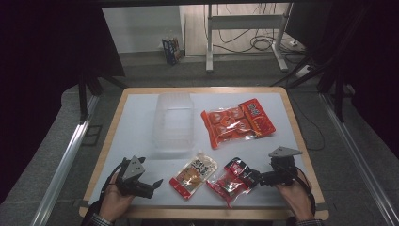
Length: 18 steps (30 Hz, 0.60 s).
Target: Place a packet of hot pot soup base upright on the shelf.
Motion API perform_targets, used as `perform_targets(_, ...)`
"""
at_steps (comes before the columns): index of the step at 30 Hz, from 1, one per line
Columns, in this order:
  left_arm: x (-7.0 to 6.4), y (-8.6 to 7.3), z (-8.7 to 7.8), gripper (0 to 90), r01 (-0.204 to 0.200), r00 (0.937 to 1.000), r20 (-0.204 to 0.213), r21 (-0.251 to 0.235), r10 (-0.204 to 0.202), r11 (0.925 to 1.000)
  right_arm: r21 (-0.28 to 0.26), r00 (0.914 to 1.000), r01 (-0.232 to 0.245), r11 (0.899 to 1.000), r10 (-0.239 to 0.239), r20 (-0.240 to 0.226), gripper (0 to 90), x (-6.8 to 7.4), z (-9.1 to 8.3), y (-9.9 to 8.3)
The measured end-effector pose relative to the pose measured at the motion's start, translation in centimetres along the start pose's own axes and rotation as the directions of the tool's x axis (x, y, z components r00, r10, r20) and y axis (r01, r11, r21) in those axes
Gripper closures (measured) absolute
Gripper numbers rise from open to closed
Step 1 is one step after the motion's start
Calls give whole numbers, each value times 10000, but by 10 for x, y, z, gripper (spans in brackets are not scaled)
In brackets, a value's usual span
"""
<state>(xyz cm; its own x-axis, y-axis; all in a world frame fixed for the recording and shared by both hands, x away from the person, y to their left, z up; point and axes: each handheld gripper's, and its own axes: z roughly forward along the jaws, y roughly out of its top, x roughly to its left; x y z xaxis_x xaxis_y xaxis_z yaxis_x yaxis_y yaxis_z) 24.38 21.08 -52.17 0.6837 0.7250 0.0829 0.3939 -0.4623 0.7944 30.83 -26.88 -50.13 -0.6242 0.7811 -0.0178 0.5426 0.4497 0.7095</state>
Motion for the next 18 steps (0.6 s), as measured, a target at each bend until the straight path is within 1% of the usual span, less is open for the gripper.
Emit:
perform_targets(1, 0, 0, 0, 0, 15, 10000, -2, 30, -15, 10000, 44, 10000, 67, 10000, -67, -70, 0, 1, 1, 1)
perform_targets(3, 0, -1, 0, 0, 40, 10000, 33, 17, -40, 10000, 167, 9994, 332, 9993, -331, -59, 0, 3, 4, 0)
perform_targets(5, 0, 0, 0, 0, -3, 10000, 75, -22, 3, 10000, 258, 9990, 440, 9987, -438, -97, 0, 4, 5, 0)
perform_targets(8, -1, 0, 1, 0, -77, 9999, 117, 4, 77, 10000, 268, 9981, 611, 9978, -613, 57, 0, 5, 5, 0)
perform_targets(12, -2, 0, 2, 0, -260, 9996, 74, 117, 259, 9996, 359, 9984, 569, 9977, -570, 19, 0, 4, 6, 0)
perform_targets(15, -2, 0, 1, 0, -216, 9998, 54, 73, 215, 9997, 356, 9985, 551, 9978, -553, 43, 0, 4, 6, 0)
perform_targets(18, -2, 0, 1, 0, -229, 9997, 41, 55, 229, 9997, 300, 9992, 388, 9988, -389, 23, 0, 3, 5, 0)
